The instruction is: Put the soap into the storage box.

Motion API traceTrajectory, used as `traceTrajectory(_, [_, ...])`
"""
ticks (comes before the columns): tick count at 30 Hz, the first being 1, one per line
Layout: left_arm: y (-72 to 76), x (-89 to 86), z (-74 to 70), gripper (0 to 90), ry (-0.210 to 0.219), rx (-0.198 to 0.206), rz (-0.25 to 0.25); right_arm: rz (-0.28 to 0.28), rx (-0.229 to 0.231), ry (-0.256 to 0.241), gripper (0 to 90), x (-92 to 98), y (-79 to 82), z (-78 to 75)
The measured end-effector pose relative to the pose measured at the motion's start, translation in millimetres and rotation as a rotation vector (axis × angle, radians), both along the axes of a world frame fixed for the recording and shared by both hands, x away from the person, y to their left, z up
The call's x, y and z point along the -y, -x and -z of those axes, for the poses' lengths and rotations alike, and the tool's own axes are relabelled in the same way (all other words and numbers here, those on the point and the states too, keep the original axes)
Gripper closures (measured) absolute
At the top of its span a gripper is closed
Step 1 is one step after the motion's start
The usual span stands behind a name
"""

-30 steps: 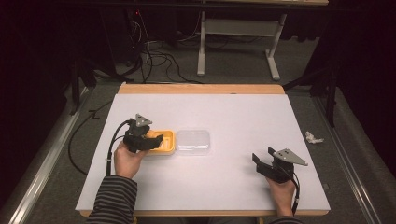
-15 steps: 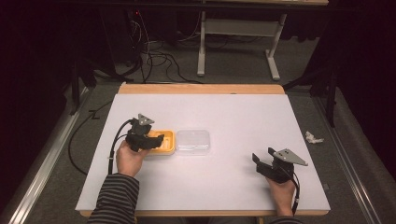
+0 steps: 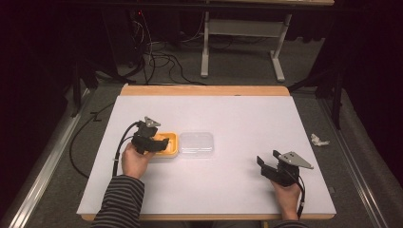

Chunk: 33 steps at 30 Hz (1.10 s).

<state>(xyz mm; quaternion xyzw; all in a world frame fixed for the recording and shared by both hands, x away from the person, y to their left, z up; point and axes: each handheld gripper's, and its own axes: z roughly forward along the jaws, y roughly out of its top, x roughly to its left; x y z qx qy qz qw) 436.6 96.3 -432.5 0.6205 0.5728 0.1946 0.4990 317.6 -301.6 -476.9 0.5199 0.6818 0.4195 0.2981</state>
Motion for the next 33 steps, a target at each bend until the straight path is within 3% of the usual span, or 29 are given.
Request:
traceTrajectory(10, [-4.0,3.8,8.4,39.0,-0.030,-0.014,-0.001,0.000,0.000,0.000,29.3,-0.1,0.0,0.0])
traceTrajectory(17, [-8.3,3.8,9.6,38.7,-0.007,-0.016,-0.018,-0.002,0.002,0.007,29.4,-0.1,-0.3,0.0])
traceTrajectory(24, [-11.9,7.0,13.0,38.3,-0.005,-0.001,-0.027,-0.001,0.001,0.005,29.3,-0.2,-0.2,0.0])
traceTrajectory(33, [-16.2,9.6,19.2,37.0,-0.017,-0.011,-0.036,-0.001,0.000,0.004,29.3,-0.1,-0.3,0.0])
